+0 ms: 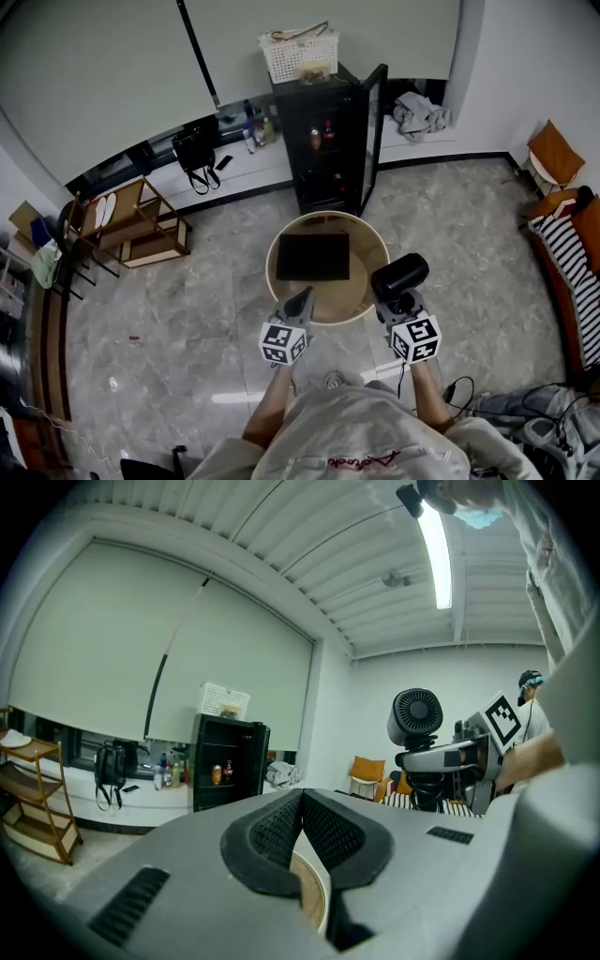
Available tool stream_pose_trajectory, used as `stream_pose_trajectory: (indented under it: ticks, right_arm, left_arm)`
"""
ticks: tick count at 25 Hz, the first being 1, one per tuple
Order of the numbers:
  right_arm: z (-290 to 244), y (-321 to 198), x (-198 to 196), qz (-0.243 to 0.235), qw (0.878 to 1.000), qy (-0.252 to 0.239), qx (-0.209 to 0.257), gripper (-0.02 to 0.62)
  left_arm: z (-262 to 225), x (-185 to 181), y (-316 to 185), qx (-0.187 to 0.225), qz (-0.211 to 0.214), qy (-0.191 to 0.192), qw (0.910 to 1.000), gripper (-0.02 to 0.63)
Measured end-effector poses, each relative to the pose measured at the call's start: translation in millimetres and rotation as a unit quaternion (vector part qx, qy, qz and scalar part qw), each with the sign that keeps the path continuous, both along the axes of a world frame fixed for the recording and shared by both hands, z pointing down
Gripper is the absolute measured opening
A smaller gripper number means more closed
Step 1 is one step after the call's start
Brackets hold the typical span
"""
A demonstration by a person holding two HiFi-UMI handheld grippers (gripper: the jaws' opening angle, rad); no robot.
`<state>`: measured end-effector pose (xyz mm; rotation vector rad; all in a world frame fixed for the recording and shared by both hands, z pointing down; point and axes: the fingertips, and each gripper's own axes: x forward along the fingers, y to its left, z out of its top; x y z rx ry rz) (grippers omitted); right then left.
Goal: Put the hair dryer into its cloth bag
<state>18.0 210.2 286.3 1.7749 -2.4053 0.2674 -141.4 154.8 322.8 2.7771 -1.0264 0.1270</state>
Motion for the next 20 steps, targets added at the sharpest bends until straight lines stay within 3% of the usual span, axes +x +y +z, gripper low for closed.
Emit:
stream_pose_trajectory:
  ticks: [20]
  right_arm:
    - [28.3, -6.8, 24.8, 0.026, 0.999, -0.006, -0.018, 0.196]
  left_arm:
    - [25.9, 33.3, -14.8, -0.017, 0.034, -0.009, 0.9992, 0.031]
